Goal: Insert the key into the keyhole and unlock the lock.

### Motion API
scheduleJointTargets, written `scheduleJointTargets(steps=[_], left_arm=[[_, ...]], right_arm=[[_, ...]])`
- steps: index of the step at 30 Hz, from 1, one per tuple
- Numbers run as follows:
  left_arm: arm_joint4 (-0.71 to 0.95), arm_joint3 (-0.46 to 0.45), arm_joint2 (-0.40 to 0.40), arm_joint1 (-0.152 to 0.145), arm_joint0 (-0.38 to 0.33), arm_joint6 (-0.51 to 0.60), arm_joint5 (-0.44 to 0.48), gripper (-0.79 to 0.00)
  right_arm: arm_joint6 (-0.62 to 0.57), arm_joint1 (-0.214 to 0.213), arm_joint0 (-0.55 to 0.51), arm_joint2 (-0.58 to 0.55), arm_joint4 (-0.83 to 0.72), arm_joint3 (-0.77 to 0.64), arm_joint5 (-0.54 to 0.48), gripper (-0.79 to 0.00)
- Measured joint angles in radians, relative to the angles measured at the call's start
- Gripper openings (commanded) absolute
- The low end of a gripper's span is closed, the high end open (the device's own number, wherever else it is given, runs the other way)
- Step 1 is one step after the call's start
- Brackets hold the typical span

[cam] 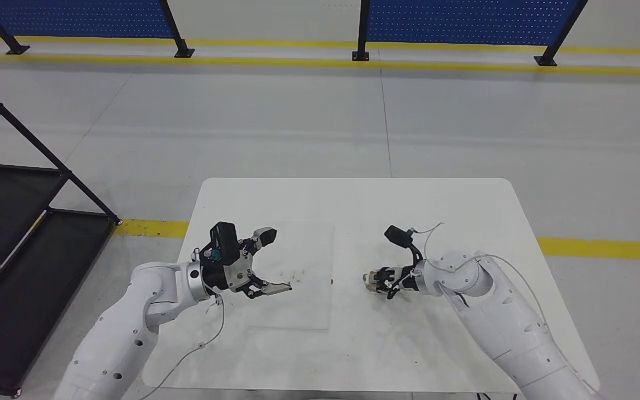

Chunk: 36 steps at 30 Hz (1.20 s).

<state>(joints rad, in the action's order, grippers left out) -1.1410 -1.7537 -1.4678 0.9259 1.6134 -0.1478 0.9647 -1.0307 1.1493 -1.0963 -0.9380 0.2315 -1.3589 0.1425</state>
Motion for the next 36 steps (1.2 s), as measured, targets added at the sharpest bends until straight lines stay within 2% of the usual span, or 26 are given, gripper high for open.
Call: scheduleJointTargets(steps=[2,4,8,9,10,11,12,20,29,36], left_arm=[[0.000,0.000,0.000,0.000,0.000,0.000,0.000,0.000],[0.000,0.000,0.000,0.000,0.000,0.000,0.000,0.000],[0.000,0.000,0.000,0.000,0.000,0.000,0.000,0.000],[0.000,0.000,0.000,0.000,0.000,0.000,0.000,0.000],[0.000,0.000,0.000,0.000,0.000,0.000,0.000,0.000],[0.000,0.000,0.000,0.000,0.000,0.000,0.000,0.000],[0.000,0.000,0.000,0.000,0.000,0.000,0.000,0.000],[0.000,0.000,0.000,0.000,0.000,0.000,0.000,0.000],[0.000,0.000,0.000,0.000,0.000,0.000,0.000,0.000],[0.000,0.000,0.000,0.000,0.000,0.000,0.000,0.000]], right_arm=[[0.006,-0.001,-0.002,-0.001,0.004,-0.004,0.003,-0.610],[0.010,-0.002,-0.005,-0.005,0.006,-0.010,0.005,-0.493],[0.020,-0.006,-0.015,-0.015,0.014,-0.031,0.008,-0.400],[0.022,-0.008,-0.018,-0.018,0.018,-0.037,0.009,-0.256],[0.026,-0.010,-0.022,-0.023,0.022,-0.047,0.010,-0.172],[0.029,-0.011,-0.026,-0.028,0.025,-0.055,0.011,-0.040],[0.032,-0.013,-0.031,-0.032,0.029,-0.063,0.013,0.000],[0.110,-0.036,-0.105,-0.109,0.061,-0.204,0.009,0.000],[0.327,-0.072,-0.315,-0.270,0.124,-0.481,-0.158,0.000],[0.340,-0.074,-0.331,-0.278,0.134,-0.499,-0.170,0.000]])
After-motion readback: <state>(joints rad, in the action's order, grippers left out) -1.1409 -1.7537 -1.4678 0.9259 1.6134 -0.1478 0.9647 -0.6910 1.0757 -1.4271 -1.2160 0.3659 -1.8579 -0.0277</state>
